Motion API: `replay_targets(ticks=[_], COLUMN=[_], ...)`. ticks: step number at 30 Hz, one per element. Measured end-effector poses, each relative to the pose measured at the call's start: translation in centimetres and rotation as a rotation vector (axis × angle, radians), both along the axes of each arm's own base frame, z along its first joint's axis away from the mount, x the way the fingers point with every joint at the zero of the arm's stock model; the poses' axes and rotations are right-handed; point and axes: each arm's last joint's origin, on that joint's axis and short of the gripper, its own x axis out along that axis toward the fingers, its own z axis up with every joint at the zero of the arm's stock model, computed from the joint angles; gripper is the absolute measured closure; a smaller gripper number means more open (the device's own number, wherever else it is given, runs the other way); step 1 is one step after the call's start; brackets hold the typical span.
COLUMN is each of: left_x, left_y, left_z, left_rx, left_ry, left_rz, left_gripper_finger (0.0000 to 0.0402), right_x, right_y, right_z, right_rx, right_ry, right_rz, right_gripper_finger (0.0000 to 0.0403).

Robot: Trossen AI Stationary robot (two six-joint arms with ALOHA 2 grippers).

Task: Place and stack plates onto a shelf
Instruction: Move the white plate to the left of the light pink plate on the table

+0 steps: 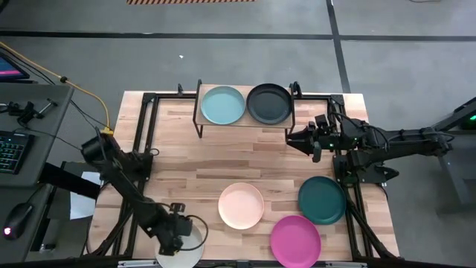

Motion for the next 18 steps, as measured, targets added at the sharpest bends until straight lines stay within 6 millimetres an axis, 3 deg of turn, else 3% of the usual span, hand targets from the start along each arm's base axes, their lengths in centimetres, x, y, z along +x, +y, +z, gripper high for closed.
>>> replay_targets(ticks=[7,18], left_x=[1.6,3.0], left_y=[1.8,7.4], left_z=[-0.9,-0.5], left_rx=[0.085,0.416], left_ry=[0.023,0.094], left_rz=[0.045,0.095], left_gripper_finger=[0.0245,0.0245], right_x=[0.0,0.0], right_y=[0.0,0.0], right_z=[0.0,0.0], right_rx=[0.012,-0.006], right_ry=[-0.001,0.002], right_rz=[0.0,0.002], right_gripper_finger=[0.0224,0.0224])
